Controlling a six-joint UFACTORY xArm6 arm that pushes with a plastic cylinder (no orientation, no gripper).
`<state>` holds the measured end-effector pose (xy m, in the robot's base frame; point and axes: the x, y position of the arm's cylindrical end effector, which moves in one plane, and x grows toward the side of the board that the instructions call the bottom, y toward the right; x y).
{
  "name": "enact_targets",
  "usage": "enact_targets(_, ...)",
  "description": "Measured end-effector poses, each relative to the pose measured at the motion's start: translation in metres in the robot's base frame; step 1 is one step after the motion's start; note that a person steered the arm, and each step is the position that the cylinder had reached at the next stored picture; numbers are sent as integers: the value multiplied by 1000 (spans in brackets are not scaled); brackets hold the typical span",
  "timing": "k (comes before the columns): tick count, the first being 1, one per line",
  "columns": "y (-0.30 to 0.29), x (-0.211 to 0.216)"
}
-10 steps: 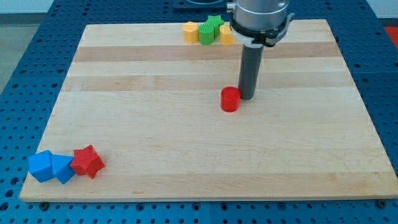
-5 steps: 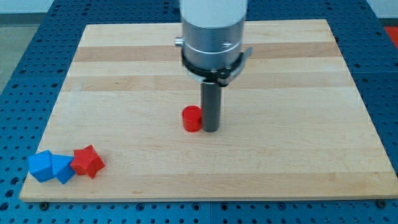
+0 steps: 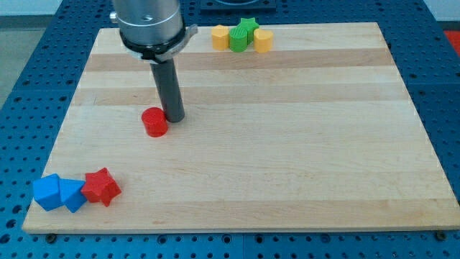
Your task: Push the red circle into a group of blocks
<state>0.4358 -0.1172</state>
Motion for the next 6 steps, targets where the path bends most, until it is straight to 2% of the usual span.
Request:
enact_targets(1,-19,0)
enact_targets(3,-58,32)
enact_targets(5,-116,33)
enact_targets(6,-118,26)
